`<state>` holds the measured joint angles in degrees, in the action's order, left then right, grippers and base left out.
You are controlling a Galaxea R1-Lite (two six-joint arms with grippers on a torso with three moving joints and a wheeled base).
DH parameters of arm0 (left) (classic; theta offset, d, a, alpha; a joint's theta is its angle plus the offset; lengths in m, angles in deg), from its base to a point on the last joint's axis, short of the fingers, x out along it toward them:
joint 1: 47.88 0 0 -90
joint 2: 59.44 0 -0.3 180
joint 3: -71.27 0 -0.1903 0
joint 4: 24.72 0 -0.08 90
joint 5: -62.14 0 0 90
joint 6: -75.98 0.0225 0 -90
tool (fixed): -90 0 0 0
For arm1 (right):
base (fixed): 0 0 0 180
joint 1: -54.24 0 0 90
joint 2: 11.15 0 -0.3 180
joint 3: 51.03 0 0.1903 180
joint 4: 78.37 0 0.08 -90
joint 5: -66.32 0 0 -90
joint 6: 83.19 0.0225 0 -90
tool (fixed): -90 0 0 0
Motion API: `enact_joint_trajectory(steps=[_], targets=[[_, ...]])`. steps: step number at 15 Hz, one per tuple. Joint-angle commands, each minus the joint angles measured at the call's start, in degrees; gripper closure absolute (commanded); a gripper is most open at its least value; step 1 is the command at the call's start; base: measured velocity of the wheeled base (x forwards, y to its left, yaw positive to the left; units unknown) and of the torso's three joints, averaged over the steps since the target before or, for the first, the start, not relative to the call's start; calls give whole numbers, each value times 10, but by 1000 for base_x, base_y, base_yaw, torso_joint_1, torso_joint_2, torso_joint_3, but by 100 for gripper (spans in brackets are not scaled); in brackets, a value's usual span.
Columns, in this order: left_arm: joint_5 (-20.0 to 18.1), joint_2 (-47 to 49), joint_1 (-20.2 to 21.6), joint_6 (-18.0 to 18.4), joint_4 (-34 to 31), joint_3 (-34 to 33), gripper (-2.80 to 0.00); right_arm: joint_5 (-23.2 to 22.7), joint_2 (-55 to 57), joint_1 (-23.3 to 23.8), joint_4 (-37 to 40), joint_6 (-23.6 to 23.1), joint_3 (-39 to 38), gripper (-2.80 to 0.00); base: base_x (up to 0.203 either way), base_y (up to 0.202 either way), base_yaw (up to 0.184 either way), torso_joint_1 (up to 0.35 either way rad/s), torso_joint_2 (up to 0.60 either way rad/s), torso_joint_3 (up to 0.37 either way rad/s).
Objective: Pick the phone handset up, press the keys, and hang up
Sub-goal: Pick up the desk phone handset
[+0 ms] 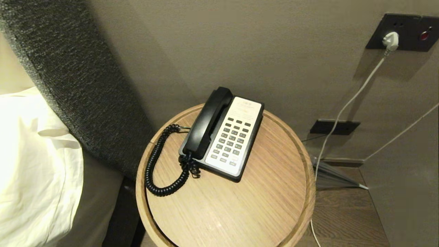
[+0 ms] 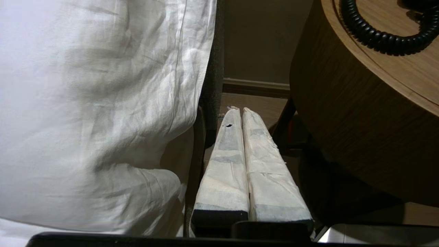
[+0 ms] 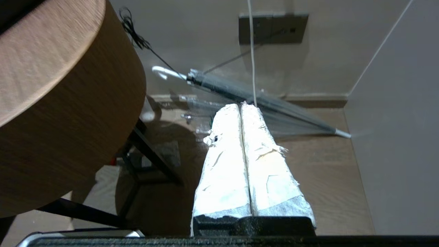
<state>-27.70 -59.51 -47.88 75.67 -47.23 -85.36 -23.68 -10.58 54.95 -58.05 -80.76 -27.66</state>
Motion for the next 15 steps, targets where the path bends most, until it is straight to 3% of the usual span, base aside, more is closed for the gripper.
enact_joint_trajectory(steps=[1, 10, 13, 15], targets=[[0, 0, 0, 0, 1, -4, 0, 0, 0, 0, 0, 0, -12, 0, 0, 0, 0, 2, 3, -202], [1, 0, 1, 0, 7, -6, 0, 0, 0, 0, 0, 0, -12, 0, 0, 0, 0, 2, 3, -160], [3, 1, 0, 26, -5, -3, 0, 0, 0, 0, 0, 0, -12, 0, 0, 0, 0, 0, 0, 0], [-9, 1, 0, 68, -2, 0, 0, 0, 0, 0, 0, 0, -12, 0, 0, 0, 0, 0, 0, 0]])
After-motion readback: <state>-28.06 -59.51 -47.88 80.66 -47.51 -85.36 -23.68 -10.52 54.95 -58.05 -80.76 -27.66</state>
